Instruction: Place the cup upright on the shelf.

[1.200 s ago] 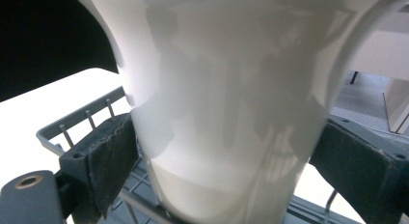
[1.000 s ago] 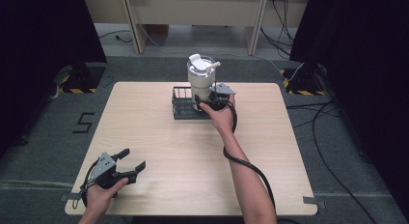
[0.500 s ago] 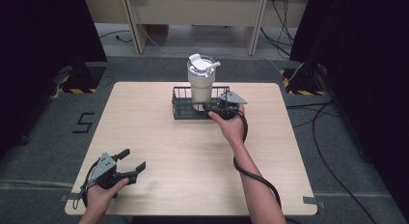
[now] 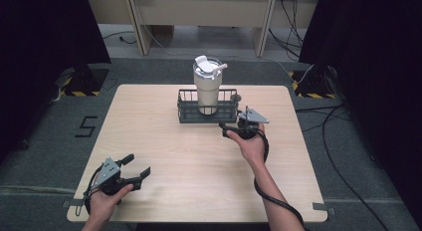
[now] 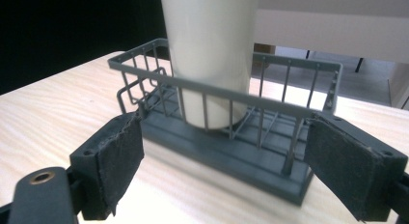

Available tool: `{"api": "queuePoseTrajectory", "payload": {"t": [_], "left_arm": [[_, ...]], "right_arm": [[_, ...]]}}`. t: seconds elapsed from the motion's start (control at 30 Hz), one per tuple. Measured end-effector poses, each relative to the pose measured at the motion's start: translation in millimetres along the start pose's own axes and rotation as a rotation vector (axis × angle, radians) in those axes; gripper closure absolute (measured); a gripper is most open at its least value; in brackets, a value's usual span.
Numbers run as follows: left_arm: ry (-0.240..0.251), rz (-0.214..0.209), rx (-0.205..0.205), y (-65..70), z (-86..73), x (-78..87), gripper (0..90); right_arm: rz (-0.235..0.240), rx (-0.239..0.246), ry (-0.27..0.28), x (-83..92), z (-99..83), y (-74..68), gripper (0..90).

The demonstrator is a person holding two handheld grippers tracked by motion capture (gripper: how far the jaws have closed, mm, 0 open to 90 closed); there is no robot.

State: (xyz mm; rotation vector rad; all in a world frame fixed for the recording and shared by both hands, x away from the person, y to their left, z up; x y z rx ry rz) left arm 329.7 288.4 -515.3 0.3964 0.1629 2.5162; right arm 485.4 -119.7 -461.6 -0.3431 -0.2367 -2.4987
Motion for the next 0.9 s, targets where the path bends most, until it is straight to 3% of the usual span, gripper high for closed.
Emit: {"api": "queuePoseTrajectory", "payload": {"t": [0.6,0.9], "left_arm": [[-0.006,0.005,-0.002,0.0,-1.3,0.0,14.6],[-0.009,0.006,0.000,0.3,-1.7,-1.1,14.6]], "right_arm": [[0.015,0.012,0.008,44.7,-24.1,-14.8,14.4],[0.022,0.017,0.012,51.0,-31.5,-17.7,14.4]]}}
Point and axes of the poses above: each handheld gripper's, and its own axes: x roughly backward along the jaws, z roughly out of its top, y roughly to its right, the point moved 1 cm from there along -x, roughly forward along the jaws, and after that the axes turned 8 degrees about x, right-handed, at the moved point
